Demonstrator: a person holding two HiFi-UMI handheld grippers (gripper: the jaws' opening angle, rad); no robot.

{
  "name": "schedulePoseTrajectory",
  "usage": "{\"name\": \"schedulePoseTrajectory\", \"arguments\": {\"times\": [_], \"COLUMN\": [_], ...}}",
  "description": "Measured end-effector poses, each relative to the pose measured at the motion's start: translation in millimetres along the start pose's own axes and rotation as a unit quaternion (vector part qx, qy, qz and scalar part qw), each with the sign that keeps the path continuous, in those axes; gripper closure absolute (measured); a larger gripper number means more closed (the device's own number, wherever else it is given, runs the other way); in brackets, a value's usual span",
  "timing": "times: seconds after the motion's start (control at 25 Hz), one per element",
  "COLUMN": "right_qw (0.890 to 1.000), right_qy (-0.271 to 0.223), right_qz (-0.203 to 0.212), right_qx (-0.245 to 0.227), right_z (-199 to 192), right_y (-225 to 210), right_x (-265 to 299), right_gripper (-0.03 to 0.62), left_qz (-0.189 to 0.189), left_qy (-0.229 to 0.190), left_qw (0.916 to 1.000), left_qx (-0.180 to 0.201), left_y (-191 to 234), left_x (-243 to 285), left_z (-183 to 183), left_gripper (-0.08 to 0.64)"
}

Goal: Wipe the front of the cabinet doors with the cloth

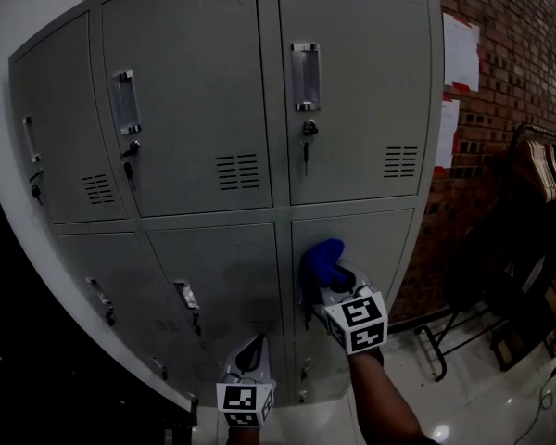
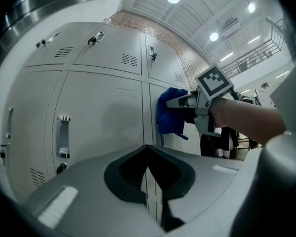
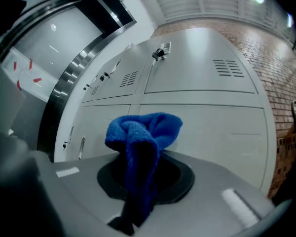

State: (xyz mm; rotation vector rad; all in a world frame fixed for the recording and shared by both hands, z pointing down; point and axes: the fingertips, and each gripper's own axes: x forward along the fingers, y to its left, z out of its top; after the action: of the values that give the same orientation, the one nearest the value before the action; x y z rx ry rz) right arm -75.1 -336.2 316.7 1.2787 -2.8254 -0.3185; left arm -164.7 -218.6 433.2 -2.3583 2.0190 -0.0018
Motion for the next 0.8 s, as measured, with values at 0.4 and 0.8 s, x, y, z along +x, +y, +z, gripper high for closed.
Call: {"name": "schedulePoseTrajectory", "arguments": {"times": [0.4, 0.8], "right_qw": [1.000, 1.000], "right_qy": [-0.001, 0.008], "right_qz": [0.014, -0.014], "right_qx": [-0.003, -0.006], "right_z": [-5.3, -13.5], "right_y": [17.5, -23.6], "right_x": [22.0, 2.5], "right_gripper": [0.543, 0.543], "left_qz": [0.017, -0.003], "left_qy": [0.008, 0.009], "left_qw": [0.9998, 1.0000], "left_qx": [-0.003, -0.002], "left_y": [20.2, 5.7], "left_x": [-5.0, 9.5], "left_z": [-7.3, -8.0], "left_gripper": [0.546, 0.546]}}
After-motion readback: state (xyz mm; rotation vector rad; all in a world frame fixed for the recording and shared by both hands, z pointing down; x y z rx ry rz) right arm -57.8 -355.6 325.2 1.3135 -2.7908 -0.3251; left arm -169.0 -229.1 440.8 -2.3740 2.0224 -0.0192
